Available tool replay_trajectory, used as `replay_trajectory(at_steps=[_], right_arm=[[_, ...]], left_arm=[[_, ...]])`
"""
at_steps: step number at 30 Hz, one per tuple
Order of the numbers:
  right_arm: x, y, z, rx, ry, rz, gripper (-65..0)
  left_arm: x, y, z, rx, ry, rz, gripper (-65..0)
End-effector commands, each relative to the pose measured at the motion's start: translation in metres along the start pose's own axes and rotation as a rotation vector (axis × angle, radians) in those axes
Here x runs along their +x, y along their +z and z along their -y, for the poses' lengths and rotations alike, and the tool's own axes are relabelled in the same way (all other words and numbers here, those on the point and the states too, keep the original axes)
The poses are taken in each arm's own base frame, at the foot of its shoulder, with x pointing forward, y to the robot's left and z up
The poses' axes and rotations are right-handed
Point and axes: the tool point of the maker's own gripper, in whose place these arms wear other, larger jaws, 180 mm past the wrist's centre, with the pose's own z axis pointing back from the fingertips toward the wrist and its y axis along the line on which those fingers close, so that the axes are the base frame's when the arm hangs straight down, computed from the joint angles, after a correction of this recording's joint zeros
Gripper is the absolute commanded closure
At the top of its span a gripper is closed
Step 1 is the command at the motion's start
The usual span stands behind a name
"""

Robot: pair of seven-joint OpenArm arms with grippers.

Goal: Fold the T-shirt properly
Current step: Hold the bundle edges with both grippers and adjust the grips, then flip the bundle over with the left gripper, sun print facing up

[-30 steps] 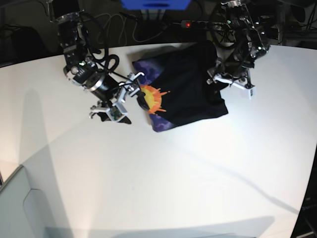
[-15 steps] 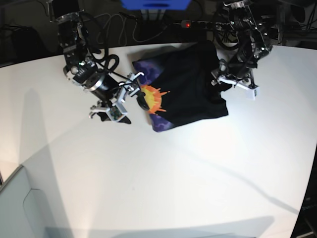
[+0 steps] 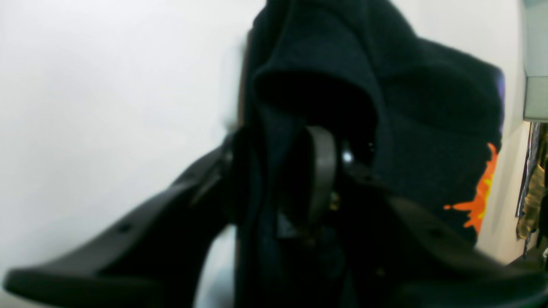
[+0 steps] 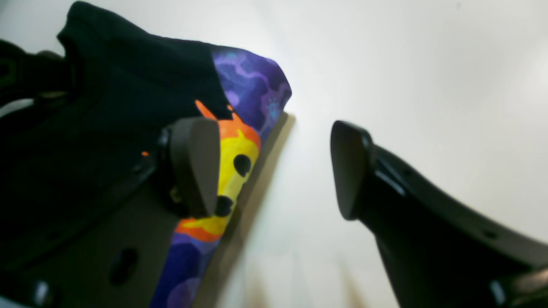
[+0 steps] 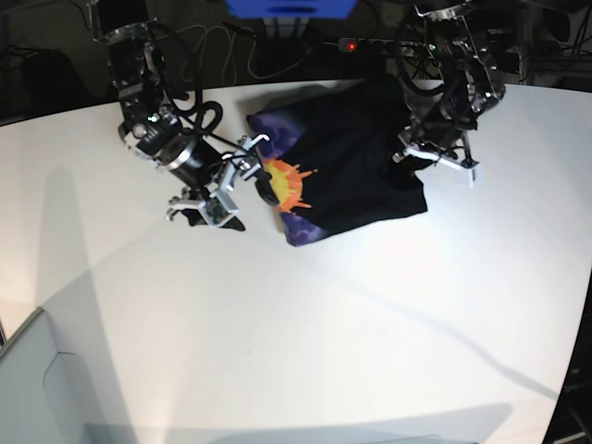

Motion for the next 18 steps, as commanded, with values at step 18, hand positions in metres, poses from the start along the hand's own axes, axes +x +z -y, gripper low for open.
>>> replay_trajectory(at_steps=[18], right_arm=[[0.014, 0.018, 0.042, -0.098, 0.023, 0.047, -39.1]], left_arm=[[-0.019, -0.044, 0.001, 0.006, -0.166, -0.239, 0.0]])
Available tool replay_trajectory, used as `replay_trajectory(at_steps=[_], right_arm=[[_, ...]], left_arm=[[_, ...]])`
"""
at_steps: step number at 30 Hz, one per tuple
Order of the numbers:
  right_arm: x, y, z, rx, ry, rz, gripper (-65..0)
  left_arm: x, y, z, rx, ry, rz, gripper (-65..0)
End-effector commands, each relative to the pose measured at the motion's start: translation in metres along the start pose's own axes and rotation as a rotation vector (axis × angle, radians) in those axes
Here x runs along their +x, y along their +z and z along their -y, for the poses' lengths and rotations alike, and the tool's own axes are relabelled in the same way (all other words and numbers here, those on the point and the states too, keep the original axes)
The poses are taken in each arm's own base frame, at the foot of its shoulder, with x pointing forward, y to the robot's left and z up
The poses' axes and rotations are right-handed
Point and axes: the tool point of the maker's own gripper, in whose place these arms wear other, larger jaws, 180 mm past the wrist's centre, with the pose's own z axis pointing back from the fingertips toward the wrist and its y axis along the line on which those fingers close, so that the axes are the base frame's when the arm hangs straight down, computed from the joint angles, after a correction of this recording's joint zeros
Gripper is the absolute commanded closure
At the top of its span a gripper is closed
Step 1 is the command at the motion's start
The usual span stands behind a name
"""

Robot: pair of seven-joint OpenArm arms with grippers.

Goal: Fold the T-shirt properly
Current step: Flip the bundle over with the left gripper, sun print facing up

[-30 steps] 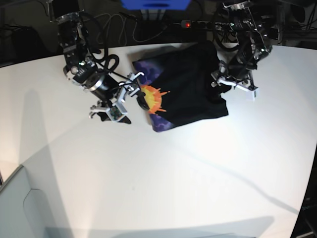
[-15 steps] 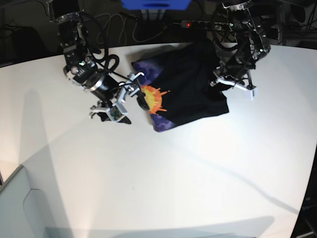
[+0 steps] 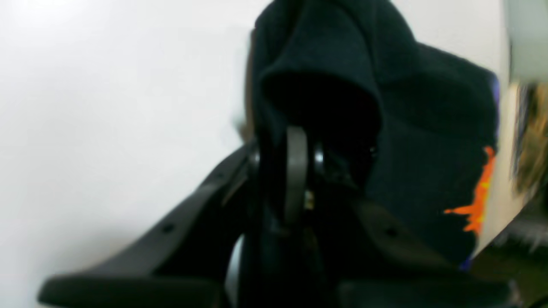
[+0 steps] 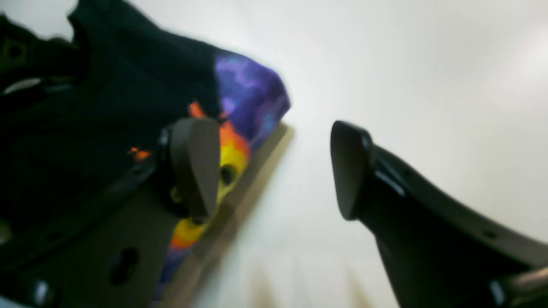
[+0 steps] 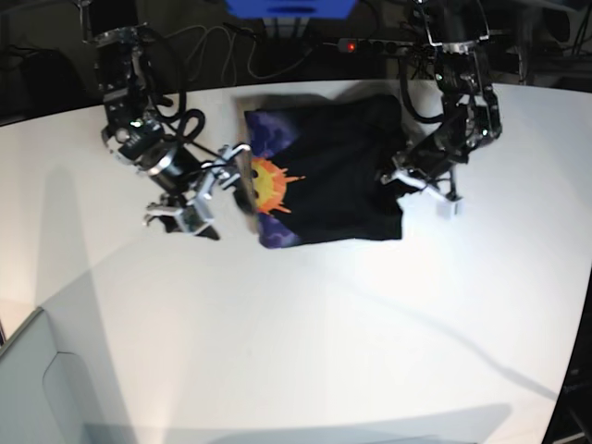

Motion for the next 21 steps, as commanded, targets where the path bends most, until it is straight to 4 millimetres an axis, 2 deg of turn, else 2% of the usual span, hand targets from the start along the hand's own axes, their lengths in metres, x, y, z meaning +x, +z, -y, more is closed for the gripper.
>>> replay_trajectory(at_steps=[1, 7, 13, 17, 21], right_arm=[[0.015, 0.005, 0.012, -0.028, 0.010, 0.050, -39.1], [0.005, 0.037, 0.079, -0.227, -0.034, 0.043, -39.1], [-0.009, 0.085, 0.140, -0.437, -0.084, 0.034, -39.1], [-0.026, 0.110, 0.157, -0.514, -0.108, 0.001, -39.1], [-0.040, 0.127, 0.164, -0.561, -0.133, -0.023, -39.1]], left_arm=[[-0.028, -0.008, -0.013, 0.087, -0.066, -0.155, 0.0], [-0.010, -0.055, 0.029, 0.057, -0.490, -0.359, 0.0], [0.010, -0.097, 0.086, 0.012, -0.884, -0.371, 0.0], [-0.003, -0.119, 0.133, -0.059, -1.081, -0.368, 0.0], [-0.013, -0.134, 0.173, -0.110, -1.147, -0.358, 0.0]])
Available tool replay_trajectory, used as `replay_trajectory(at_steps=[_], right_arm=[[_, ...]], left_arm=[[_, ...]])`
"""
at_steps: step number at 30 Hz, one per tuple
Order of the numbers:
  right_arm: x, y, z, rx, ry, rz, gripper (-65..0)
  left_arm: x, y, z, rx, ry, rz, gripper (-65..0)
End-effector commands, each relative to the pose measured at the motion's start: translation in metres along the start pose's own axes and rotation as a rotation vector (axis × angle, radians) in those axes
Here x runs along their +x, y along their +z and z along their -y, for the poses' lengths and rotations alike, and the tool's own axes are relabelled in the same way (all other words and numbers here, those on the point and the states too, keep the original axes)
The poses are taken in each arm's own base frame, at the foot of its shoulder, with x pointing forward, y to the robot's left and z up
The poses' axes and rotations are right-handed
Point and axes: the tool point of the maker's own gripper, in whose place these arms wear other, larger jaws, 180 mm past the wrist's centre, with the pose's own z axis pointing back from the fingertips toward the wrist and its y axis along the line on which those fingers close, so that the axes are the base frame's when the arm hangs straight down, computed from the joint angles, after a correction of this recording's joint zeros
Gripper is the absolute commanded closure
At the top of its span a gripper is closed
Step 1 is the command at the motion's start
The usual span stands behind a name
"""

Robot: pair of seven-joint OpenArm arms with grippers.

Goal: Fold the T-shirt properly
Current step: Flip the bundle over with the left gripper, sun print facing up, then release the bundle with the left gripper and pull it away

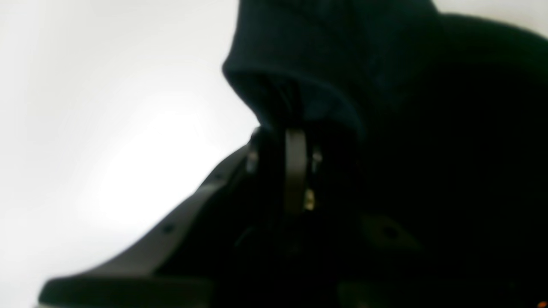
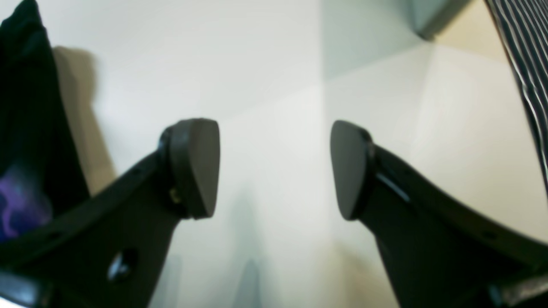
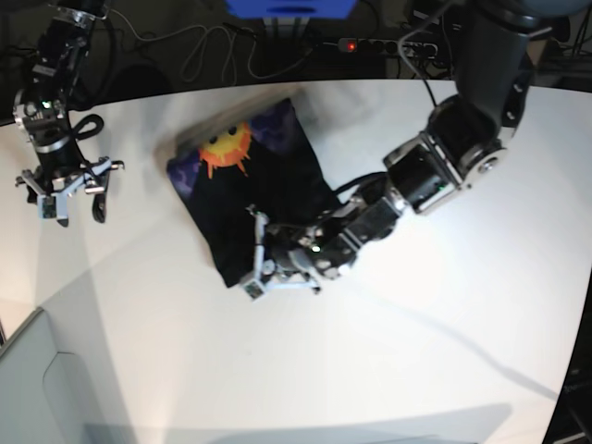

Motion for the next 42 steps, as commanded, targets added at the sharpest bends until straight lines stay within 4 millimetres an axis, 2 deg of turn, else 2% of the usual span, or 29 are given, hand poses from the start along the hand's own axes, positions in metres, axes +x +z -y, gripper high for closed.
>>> replay_trajectory(at_steps=[1, 4, 8, 10, 13, 15, 16, 20, 24, 26, 29, 31, 36, 38, 41, 42], right_arm=[[0.012, 0.004, 0.005, -0.014, -0.002, 0.048, -39.1], [0.003, 0.010, 0.013, -0.042, -0.023, 0.031, -39.1], [0.000, 0.011, 0.011, -0.042, -0.033, 0.028, -39.1], [-0.004, 0.013, 0.010, -0.040, -0.033, 0.017, -39.1], [0.000, 0.015, 0.009, -0.040, -0.026, 0.026, -39.1], [-0.002, 0.015, 0.006, -0.038, -0.035, 0.025, -39.1], [-0.003, 0.015, 0.006, -0.038, -0.036, 0.023, -39.1], [-0.010, 0.018, 0.003, -0.031, -0.036, 0.005, -39.1], [-0.016, 0.020, 0.000, -0.027, -0.045, -0.008, -38.8], [-0.019, 0.021, -0.002, -0.024, -0.050, -0.015, -38.6], [-0.023, 0.021, -0.006, -0.021, -0.067, -0.020, -38.5], [-0.024, 0.020, -0.010, -0.018, -0.079, -0.020, -38.5], [-0.022, 0.015, -0.025, 0.020, -0.083, -0.016, -38.5], [-0.020, 0.012, -0.031, 0.038, -0.078, -0.013, -38.5], [-0.013, 0.005, -0.037, 0.058, -0.078, 0.003, -38.4], [-0.017, 0.000, -0.039, 0.065, -0.087, -0.007, -38.1]], left_arm=[[-0.001, -0.003, 0.008, -0.011, -0.032, -0.048, 0.0], [0.024, -0.009, 0.026, 0.002, -0.127, -0.024, 0.0], [0.046, -0.013, 0.040, 0.042, -0.238, -0.005, 0.0], [0.043, -0.014, 0.038, 0.064, -0.267, -0.035, -6.8], [0.045, -0.012, 0.038, 0.082, -0.284, -0.049, -22.8], [0.050, -0.011, 0.036, 0.086, -0.286, -0.040, -30.7], [0.053, -0.009, 0.035, 0.089, -0.286, -0.033, -32.0], [0.082, 0.013, 0.012, 0.118, -0.203, 0.068, -32.1], [0.117, 0.045, -0.013, 0.144, -0.093, 0.203, -32.1], [0.116, 0.058, -0.030, 0.164, -0.031, 0.240, -32.2], [0.124, 0.077, -0.047, 0.188, 0.026, 0.307, -32.2], [0.115, 0.083, -0.056, 0.199, 0.069, 0.324, -32.2], [0.106, 0.089, -0.058, 0.201, 0.106, 0.344, -32.3], [0.091, 0.097, -0.073, 0.234, 0.132, 0.327, -32.3], [0.070, 0.128, -0.104, 0.298, 0.232, 0.352, -32.3], [0.062, 0.141, -0.116, 0.325, 0.278, 0.368, -32.3]])
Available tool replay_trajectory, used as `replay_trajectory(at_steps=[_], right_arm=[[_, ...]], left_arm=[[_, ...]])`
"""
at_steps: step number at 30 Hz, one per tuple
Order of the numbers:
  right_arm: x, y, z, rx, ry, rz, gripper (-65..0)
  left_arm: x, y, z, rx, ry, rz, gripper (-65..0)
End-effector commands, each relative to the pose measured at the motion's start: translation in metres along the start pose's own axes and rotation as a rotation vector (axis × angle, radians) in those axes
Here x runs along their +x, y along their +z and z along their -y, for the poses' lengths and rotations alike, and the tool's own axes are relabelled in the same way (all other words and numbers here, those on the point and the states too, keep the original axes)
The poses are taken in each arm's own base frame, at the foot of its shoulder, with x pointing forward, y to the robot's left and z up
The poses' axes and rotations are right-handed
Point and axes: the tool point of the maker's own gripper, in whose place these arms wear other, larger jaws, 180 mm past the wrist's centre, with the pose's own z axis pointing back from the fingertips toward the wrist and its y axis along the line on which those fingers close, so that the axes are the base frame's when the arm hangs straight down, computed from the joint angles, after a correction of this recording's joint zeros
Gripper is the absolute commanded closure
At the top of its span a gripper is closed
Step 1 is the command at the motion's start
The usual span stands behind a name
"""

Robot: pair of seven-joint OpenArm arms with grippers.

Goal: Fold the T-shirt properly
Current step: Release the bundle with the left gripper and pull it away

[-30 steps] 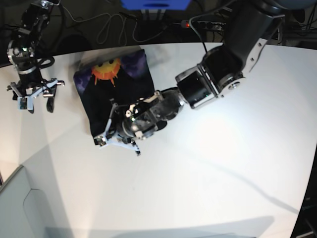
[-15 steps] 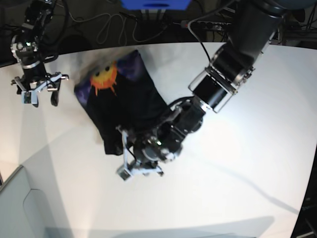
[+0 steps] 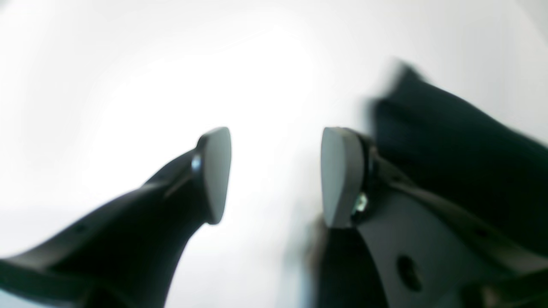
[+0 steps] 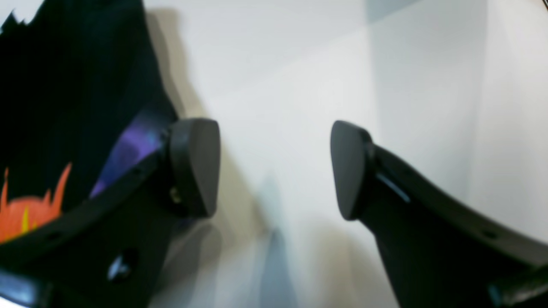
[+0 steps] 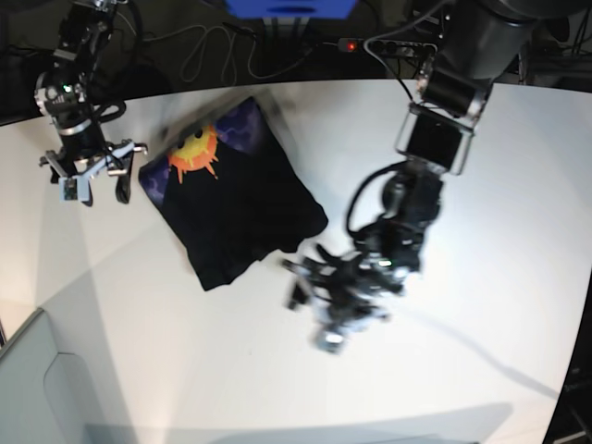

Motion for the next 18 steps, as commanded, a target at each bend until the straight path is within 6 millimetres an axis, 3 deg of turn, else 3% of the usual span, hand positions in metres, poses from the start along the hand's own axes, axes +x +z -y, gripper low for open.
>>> replay_trajectory(at_steps=[1, 4, 7, 10, 15, 18], right_arm=[[0.010, -0.004, -0.003, 0.016, -0.001, 0.037, -36.8], [0.008, -0.016, -0.008, 0.047, 0.010, 0.020, -25.8], [0.002, -0.023, -0.015, 0.072, 0.004, 0.003, -11.8], [-0.004, -0.023, -0.025, 0.096, 0.010, -0.012, -0.3], [-0.025, -0.013, -0.052, 0.165, 0.026, -0.061, -0.2], [-0.028, -0.002, -0.063, 0.185, 0.035, -0.064, -0.2]], left_arm=[[0.010, 0.015, -0.022, 0.047, 0.031, 0.036, -32.3], [-0.011, 0.062, -0.084, 0.189, 0.163, 0.049, -32.3], [-0.049, 0.108, -0.140, 0.340, 0.303, 0.049, -32.3], [-0.093, 0.151, -0.178, 0.470, 0.399, 0.029, -32.3], [-0.161, 0.215, -0.217, 0.655, 0.533, -0.015, -32.3], [-0.183, 0.243, -0.228, 0.718, 0.601, -0.010, -32.2]])
